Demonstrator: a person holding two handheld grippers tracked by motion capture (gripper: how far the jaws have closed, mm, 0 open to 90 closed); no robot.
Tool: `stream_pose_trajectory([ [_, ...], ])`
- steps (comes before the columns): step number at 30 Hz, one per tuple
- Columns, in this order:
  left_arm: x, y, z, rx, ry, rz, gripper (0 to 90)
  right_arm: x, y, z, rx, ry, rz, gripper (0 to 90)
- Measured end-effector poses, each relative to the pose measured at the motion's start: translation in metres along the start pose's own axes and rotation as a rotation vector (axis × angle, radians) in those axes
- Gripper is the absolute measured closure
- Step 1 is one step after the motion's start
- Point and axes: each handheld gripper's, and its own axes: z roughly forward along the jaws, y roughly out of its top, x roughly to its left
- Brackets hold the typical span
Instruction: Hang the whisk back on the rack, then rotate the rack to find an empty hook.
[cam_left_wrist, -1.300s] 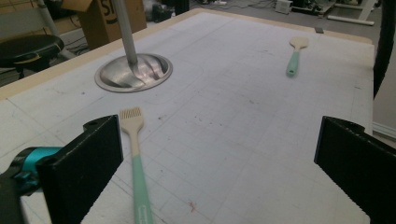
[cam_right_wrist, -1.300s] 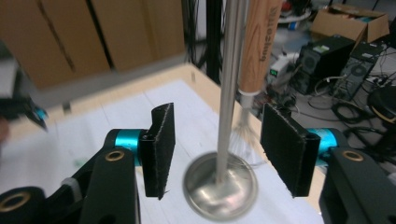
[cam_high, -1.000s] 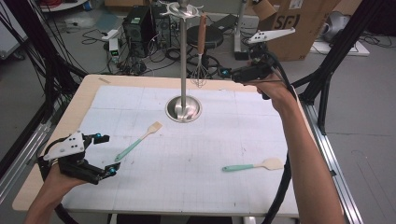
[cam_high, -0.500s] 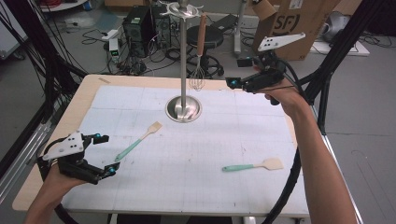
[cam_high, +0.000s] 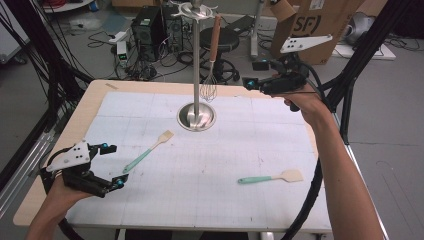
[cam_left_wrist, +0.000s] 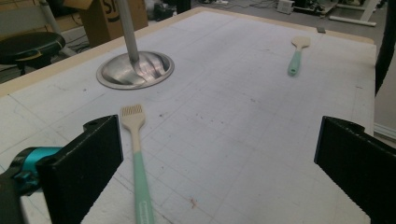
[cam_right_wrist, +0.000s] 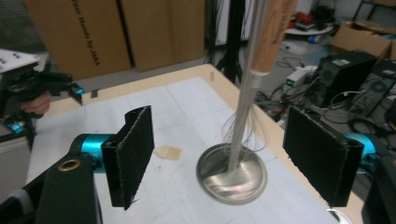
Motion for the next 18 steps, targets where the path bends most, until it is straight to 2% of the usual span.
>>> stream_pose_trajectory([
  [3, 0.0006, 0.0002, -0.0006, -0.001, 0.003, 0.003, 1.7, 0.0000, -0.0004, 0.0003, -0.009, -0.023, 0.006, 9.8],
  [4, 0.0006, 0.0001, -0.0007, -0.003, 0.002, 0.003, 1.7, 0.0000, -0.0007, 0.0004, -0.006, -0.033, 0.013, 0.8],
  [5, 0.0005, 0.0000, -0.0009, -0.002, 0.001, 0.001, 1.7, -0.0003, -0.0012, 0.0007, -0.006, -0.057, 0.023, 0.0],
  [8, 0.0011, 0.0001, -0.0012, -0.002, 0.004, 0.002, 1.7, -0.0017, -0.0010, -0.0017, -0.022, -0.063, 0.021, 0.0],
  [9, 0.0011, 0.0001, -0.0013, -0.004, 0.005, 0.002, 1.7, -0.0026, -0.0007, -0.0023, -0.027, -0.028, 0.019, 0.3],
  [10, 0.0011, 0.0001, -0.0014, -0.005, 0.004, 0.002, 1.7, -0.0018, 0.0000, -0.0029, -0.024, -0.003, 0.005, 4.2],
  [13, 0.0013, -0.0001, -0.0011, -0.003, 0.006, -0.001, 1.6, 0.0004, 0.0031, -0.0033, -0.007, 0.025, -0.006, 6.7],
  [18, 0.0008, -0.0005, -0.0024, -0.003, 0.009, -0.002, 1.7, -0.0020, 0.0073, -0.0027, 0.004, 0.029, -0.002, 6.7],
])
